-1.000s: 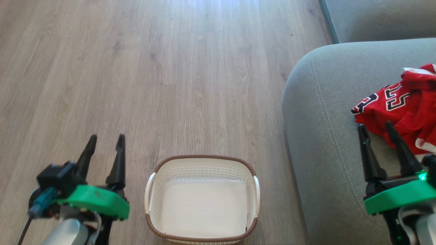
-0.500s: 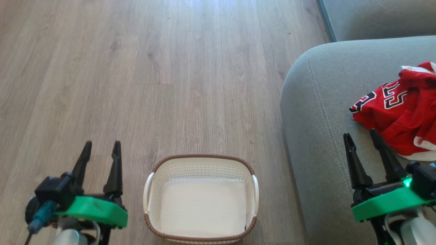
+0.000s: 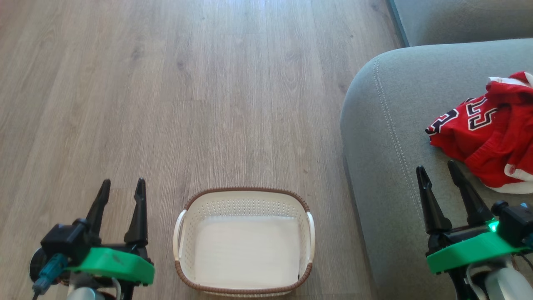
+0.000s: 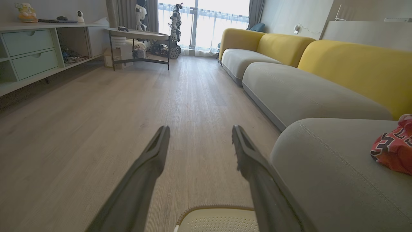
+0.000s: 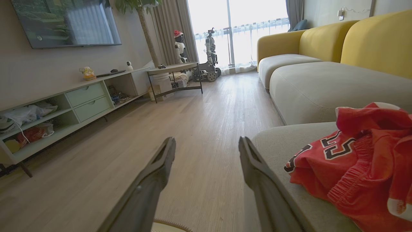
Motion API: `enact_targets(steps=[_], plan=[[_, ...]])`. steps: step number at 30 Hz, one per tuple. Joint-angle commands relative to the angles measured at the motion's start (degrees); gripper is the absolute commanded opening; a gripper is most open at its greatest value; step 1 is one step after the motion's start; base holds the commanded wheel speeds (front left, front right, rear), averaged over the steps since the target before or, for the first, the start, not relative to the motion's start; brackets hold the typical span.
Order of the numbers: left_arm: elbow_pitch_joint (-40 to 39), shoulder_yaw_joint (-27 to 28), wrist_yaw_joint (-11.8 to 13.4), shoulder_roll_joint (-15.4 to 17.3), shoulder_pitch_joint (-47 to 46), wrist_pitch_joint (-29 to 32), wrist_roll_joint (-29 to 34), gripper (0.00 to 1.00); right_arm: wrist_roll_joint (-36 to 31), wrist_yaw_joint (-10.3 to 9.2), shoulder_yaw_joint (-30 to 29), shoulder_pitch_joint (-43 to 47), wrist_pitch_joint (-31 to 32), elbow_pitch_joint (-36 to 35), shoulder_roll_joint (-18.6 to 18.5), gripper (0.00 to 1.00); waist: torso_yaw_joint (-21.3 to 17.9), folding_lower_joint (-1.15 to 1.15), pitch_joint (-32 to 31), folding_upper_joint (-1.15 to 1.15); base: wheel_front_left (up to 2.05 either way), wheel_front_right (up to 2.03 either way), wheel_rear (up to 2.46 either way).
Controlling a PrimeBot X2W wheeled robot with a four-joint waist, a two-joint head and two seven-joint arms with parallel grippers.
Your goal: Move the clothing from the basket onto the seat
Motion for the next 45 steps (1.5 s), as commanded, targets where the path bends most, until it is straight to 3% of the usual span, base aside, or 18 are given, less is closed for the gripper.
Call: enact_targets(steps=[1,45], plan=[[-1.2,3.0,-0.3,0.5,-1.9,-0.7,0.8,1.00,0.1,0.41,1.1,-1.6,-0.7,-1.6,-0.6,1.00,0.0,0.00,0.0,0.00,0.00,0.00,0.00],[2.5,6.7,-3.4,-3.0,-1.5,-0.7,4.5,1.00,0.2,0.41,1.7,-2.1,-0.8,-1.1,-0.4,1.00,-0.5,0.00,-0.2,0.00,0.00,0.00,0.00]])
